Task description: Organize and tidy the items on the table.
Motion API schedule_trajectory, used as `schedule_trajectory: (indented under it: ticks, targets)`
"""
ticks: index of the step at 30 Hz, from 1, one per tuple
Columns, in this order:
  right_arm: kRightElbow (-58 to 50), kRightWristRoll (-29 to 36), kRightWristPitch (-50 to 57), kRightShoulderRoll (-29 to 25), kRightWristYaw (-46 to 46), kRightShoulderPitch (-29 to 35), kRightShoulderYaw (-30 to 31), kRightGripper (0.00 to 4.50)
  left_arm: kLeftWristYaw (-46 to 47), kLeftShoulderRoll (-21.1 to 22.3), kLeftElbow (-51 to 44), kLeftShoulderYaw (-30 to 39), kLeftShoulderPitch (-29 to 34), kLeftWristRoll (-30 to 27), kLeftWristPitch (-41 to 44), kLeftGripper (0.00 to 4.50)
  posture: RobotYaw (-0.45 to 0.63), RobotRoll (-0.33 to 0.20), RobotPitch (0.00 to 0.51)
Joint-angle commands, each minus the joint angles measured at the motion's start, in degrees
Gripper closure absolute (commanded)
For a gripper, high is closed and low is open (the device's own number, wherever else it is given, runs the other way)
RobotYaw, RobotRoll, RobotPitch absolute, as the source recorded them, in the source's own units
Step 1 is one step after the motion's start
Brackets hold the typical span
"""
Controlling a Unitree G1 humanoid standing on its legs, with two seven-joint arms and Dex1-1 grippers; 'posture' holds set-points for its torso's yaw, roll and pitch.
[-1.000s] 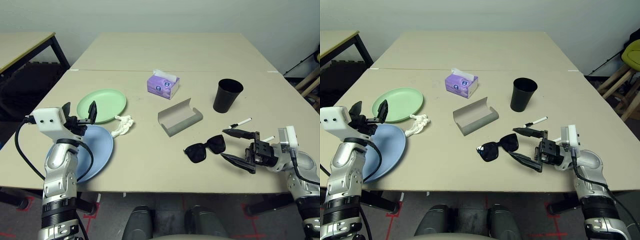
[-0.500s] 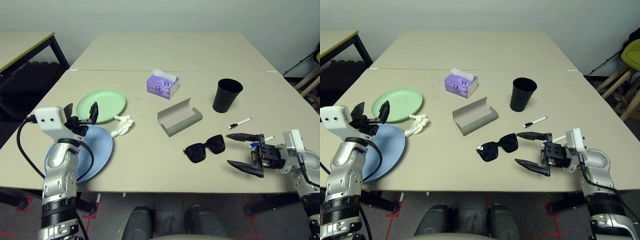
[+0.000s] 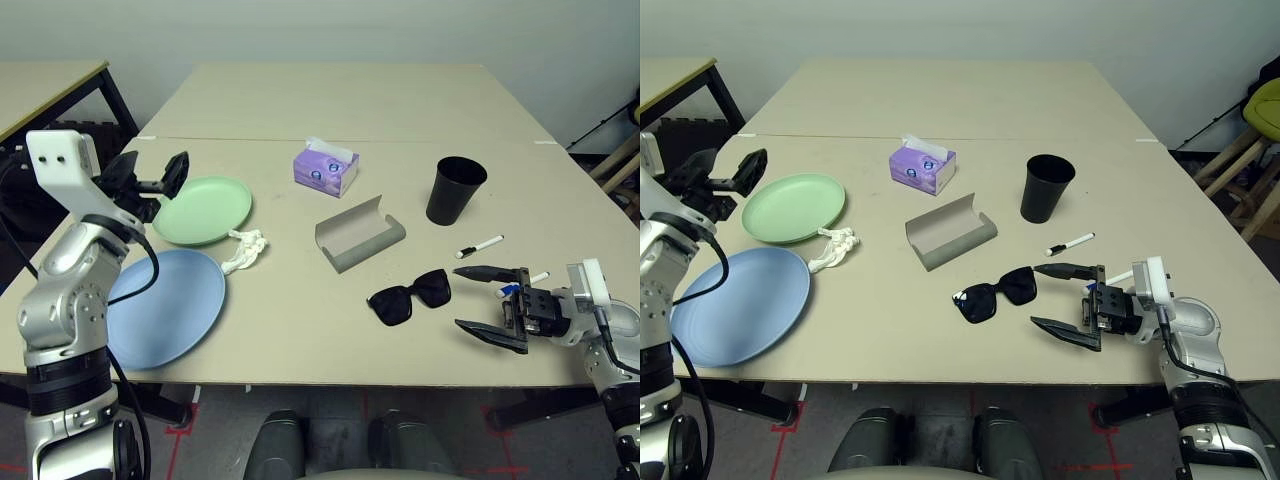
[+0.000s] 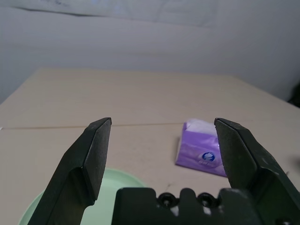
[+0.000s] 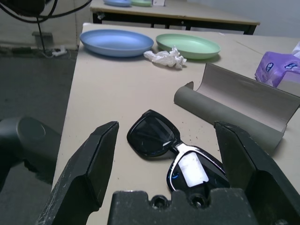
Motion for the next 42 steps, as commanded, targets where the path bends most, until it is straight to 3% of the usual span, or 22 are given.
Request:
schedule_trajectory:
  ticks: [1,9,15,21,31,42]
  targets:
    - [-0.5,1.3,0.8,0.2,0.3,-0.2,-0.3,0.03,-3.7,1.8,-1.7,0.0,3.7,-2.3,3.1,0.0,0.11,0.0,0.014]
    - [-1.5,2.7,1.7,1.4,0.0,0.0,-1.2,0.03,-10.1,3.7,-2.1,0.2,10.1,-3.3,3.2,0.0,0.11,0.0,0.013]
    - [-1.7,2.6,1.4,1.4,0.1,0.3,-1.1,0.03,-14.7,8.7,0.4,0.6,11.8,-3.2,4.9,0.0,0.11,0.0,0.015]
    - [-1.9,2.7,1.6,1.5,-0.3,0.4,-1.2,0.03,-16.3,14.3,4.4,-1.0,15.0,0.5,7.8,0.0,0.12,0.0,0.02]
    - [-3.0,2.7,2.9,1.6,-1.3,0.2,-1.0,0.03,-14.8,14.3,11.5,1.6,20.1,5.4,6.3,0.0,0.12,0.0,0.028]
    - [-2.3,1.7,2.2,1.5,-2.0,-0.6,-0.9,0.03,-12.1,14.1,22.0,2.2,19.7,11.3,5.1,0.0,0.12,0.0,0.035]
